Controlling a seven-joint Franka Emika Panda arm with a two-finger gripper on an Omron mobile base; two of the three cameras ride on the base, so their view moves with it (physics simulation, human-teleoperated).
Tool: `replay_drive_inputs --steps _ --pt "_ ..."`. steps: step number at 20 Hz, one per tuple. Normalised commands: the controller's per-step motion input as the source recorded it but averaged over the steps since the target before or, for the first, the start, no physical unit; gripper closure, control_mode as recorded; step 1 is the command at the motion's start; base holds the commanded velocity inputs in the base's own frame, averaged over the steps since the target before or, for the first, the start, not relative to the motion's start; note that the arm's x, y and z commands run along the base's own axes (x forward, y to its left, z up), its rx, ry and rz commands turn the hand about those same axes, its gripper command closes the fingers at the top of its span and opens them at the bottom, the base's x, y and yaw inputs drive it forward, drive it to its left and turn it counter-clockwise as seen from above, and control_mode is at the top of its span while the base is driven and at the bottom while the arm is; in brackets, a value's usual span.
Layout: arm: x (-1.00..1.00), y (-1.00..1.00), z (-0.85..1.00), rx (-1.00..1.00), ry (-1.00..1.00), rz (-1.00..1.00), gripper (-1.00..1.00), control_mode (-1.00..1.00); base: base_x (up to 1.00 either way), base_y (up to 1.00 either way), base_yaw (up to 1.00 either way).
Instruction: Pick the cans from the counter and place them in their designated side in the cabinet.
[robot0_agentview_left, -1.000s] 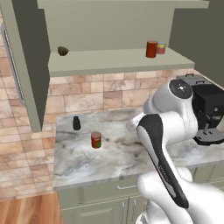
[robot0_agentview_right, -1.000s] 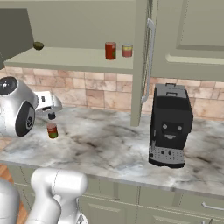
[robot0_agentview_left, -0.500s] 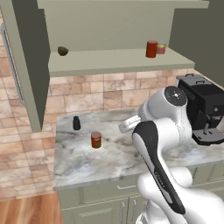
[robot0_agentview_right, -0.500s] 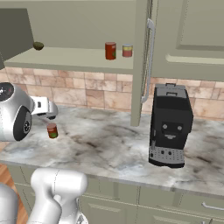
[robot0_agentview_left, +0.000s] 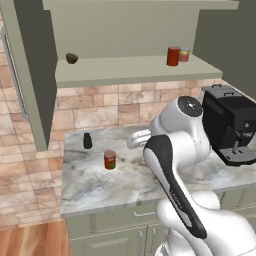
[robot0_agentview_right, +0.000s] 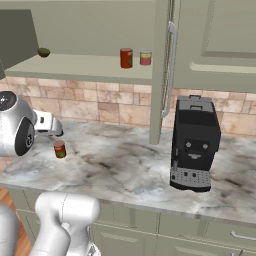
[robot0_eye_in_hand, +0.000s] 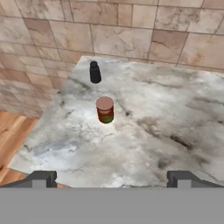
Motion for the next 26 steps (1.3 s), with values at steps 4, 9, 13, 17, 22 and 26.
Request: replay_drive_inputs --steps 4,9,13,17,22,26 --pt "0.13 0.24 -0.16 0.01 0.04 -0.01 -1.0 -1.0 0.0 0.0 0.0" --pt "0.12 0.2 -0.16 0.0 0.0 0.0 -1.0 -1.0 0.0 0.0 0.0" --pt "0.16 0.13 -0.16 0.0 -0.01 0.0 -1.0 -1.0 0.0 0.0 0.0" --pt "0.26 0.05 -0.18 0.0 -0.02 0.0 -1.0 -1.0 0.0 0.0 0.0" --pt "0.27 0.02 -0.13 0.0 -0.02 0.0 -1.0 -1.0 0.0 0.0 0.0" --pt "0.24 0.09 -0.17 0.0 0.0 0.0 -1.0 -1.0 0.0 0.0 0.0"
